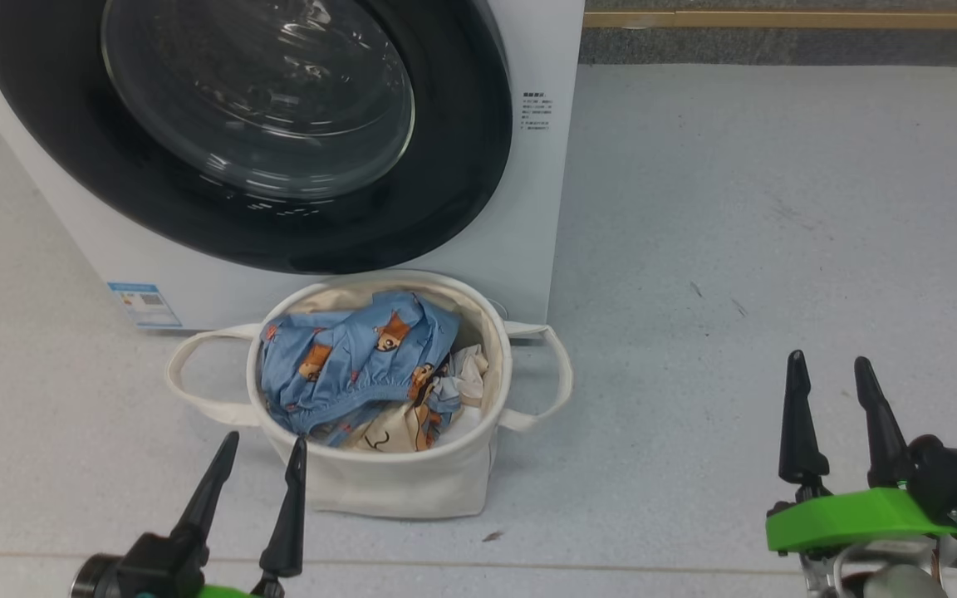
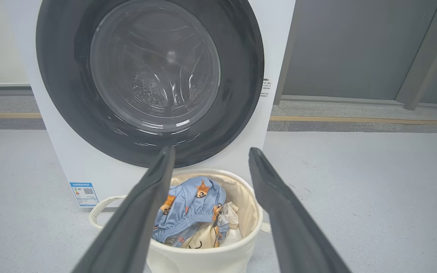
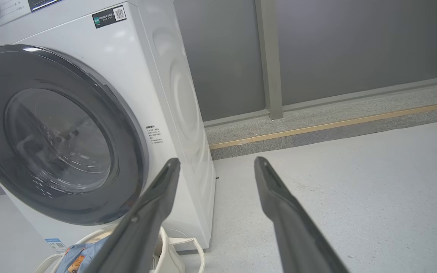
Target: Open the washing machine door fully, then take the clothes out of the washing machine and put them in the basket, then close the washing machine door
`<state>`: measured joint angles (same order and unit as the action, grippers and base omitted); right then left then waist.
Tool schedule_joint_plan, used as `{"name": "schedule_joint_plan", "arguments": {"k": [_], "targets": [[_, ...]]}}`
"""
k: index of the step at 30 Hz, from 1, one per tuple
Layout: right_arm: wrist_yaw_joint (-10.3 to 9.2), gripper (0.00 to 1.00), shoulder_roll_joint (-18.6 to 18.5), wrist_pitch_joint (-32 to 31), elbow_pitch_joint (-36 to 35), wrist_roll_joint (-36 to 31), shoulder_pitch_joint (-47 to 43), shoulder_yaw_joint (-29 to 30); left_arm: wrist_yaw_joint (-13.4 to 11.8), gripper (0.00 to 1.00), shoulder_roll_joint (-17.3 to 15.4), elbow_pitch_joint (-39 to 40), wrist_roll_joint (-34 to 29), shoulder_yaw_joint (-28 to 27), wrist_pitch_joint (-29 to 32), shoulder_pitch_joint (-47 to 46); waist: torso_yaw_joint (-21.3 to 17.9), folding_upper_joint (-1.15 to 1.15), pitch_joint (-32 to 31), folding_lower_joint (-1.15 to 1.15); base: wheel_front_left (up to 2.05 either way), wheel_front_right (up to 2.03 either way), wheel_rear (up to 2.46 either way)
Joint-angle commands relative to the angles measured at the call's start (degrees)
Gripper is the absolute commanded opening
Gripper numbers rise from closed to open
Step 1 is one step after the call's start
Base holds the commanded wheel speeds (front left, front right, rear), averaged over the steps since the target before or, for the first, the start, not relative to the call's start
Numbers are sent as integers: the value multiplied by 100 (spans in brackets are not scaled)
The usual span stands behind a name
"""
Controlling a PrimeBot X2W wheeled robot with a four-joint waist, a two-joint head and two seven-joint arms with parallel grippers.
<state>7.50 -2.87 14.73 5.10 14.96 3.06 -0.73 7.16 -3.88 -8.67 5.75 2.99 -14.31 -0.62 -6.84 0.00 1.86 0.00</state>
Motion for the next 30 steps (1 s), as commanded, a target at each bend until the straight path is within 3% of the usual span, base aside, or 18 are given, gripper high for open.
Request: {"name": "schedule_joint_plan", "arguments": {"k": [1, 30], "targets": [[-1, 100, 0, 27, -153, -44, 76, -145, 27, 100, -22, 174, -5, -161, -69, -99, -7, 0, -46, 0, 0, 0, 0], [-1, 100, 0, 27, -56, -74, 85, -305, 31, 100, 56, 190, -130, -239, -69, -47, 36, 0, -209, 0, 0, 0, 0]]}}
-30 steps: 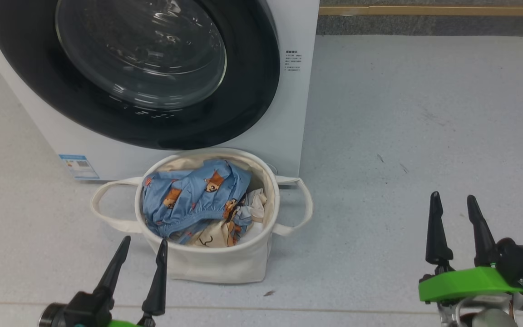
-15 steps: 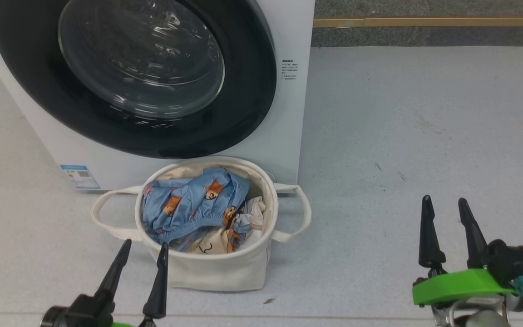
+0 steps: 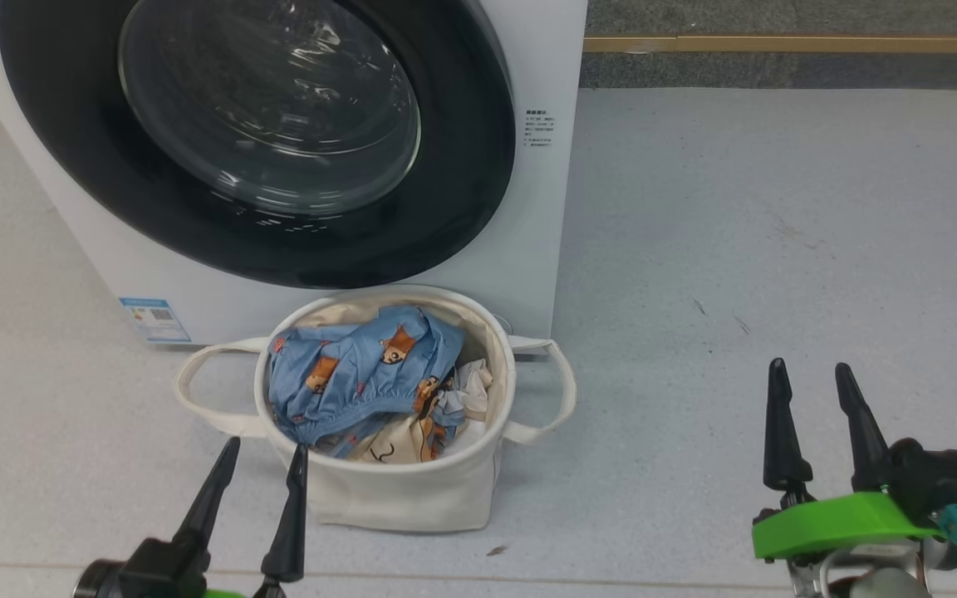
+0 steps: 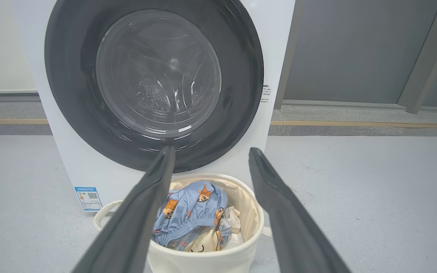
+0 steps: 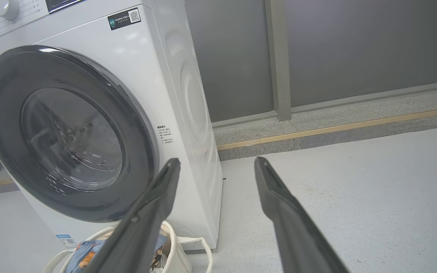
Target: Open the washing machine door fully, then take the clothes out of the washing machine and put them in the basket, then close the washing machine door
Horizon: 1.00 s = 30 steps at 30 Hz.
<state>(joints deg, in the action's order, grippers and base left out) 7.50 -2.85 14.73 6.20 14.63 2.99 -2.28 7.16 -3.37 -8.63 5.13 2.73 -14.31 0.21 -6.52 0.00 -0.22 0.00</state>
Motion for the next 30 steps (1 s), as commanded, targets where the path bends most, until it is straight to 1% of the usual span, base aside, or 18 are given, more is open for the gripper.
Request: {"name": "schedule_joint_plan", "arguments": {"k": [1, 18, 30], "targets": [[-1, 100, -3, 27, -165, -42, 93, -156, 31, 100, 6, 185, -71, -217, -69, -131, 9, 0, -2, 0, 0, 0, 0], [-1, 100, -3, 27, -157, -36, 134, -150, 32, 100, 18, 177, -108, -237, -69, -114, -35, 0, -25, 0, 0, 0, 0], [-1, 100, -3, 27, -122, -56, 149, -179, 32, 100, 24, 156, -80, -190, -69, -138, 28, 0, -5, 0, 0, 0, 0]]}}
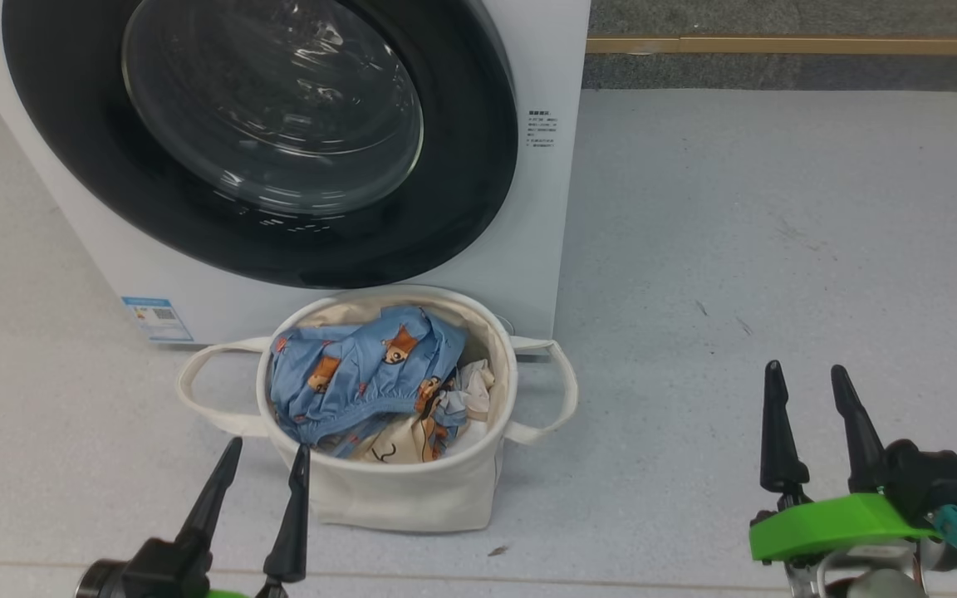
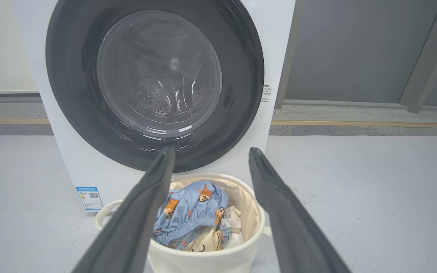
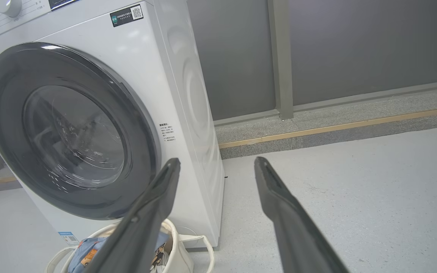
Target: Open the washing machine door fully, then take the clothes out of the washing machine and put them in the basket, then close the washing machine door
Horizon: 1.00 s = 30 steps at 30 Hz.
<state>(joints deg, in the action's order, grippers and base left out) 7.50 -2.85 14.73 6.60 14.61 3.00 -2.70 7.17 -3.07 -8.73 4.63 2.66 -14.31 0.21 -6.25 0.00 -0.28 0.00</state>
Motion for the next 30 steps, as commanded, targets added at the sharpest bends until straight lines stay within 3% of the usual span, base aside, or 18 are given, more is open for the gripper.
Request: {"name": "schedule_joint_plan", "arguments": {"k": [1, 22, 23, 30], "targets": [[-1, 100, -3, 27, -160, -50, 144, -135, 31, 100, -5, 169, -31, -184, -69, -138, 5, 0, 0, 0, 0, 0, 0], [-1, 100, -3, 27, -111, -2, 148, -148, 32, 100, -75, 211, 69, -63, -69, -128, 30, 0, 38, 0, 0, 0, 0], [0, 0, 1, 0, 71, 5, -1, -7, -2, 0, -20, -3, 38, 100, 1, 0, 30, 0, 39, 0, 0, 0, 0], [0, 0, 0, -34, 332, 209, -63, -21, -8, 0, 6, -271, 255, 95, 55, 43, 42, 0, 40, -2, 0, 0, 0]]}}
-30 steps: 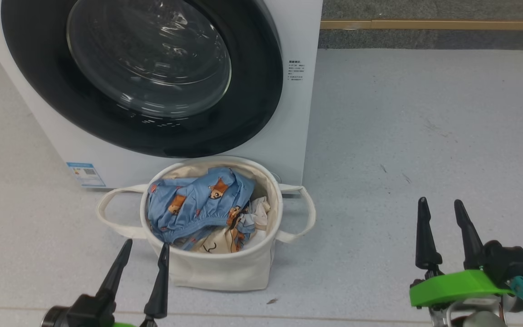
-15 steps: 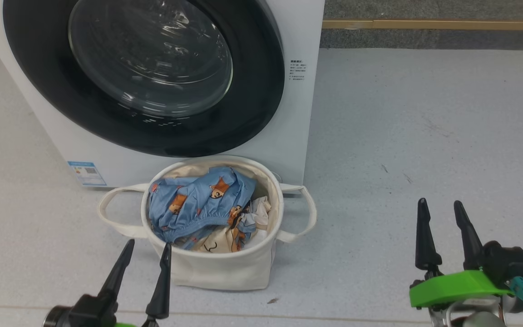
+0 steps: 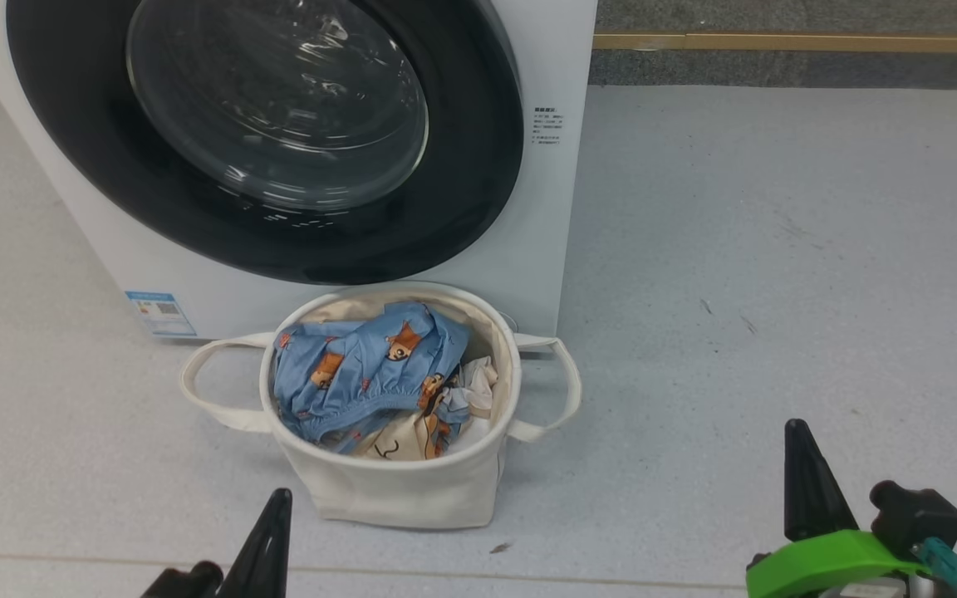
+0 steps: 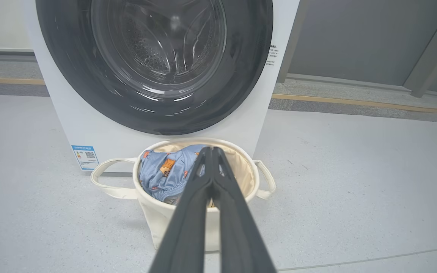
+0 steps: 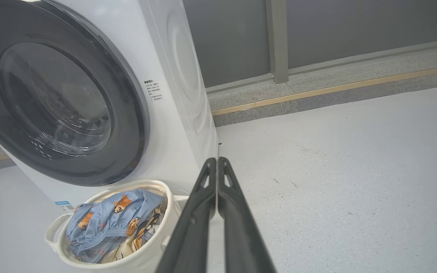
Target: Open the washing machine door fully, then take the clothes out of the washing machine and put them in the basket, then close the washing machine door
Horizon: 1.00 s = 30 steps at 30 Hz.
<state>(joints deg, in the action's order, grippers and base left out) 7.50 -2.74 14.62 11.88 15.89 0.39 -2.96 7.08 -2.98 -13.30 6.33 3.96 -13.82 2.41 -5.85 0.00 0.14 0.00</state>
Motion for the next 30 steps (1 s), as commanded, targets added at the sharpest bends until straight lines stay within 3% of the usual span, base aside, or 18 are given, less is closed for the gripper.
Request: {"name": "schedule_joint_plan", "arguments": {"k": [1, 30], "targets": [[0, 0, -22, -49, -193, 218, 201, 13, 2, 0, -4, 185, 229, -49, 41, -186, 15, 0, -8, -9, 0, 0, 0], [0, 0, -114, -432, -94, 2057, 291, 107, 11, 0, -15, 114, 2194, -267, 494, -349, 148, 0, 0, 0, 0, 0, 0]]}}
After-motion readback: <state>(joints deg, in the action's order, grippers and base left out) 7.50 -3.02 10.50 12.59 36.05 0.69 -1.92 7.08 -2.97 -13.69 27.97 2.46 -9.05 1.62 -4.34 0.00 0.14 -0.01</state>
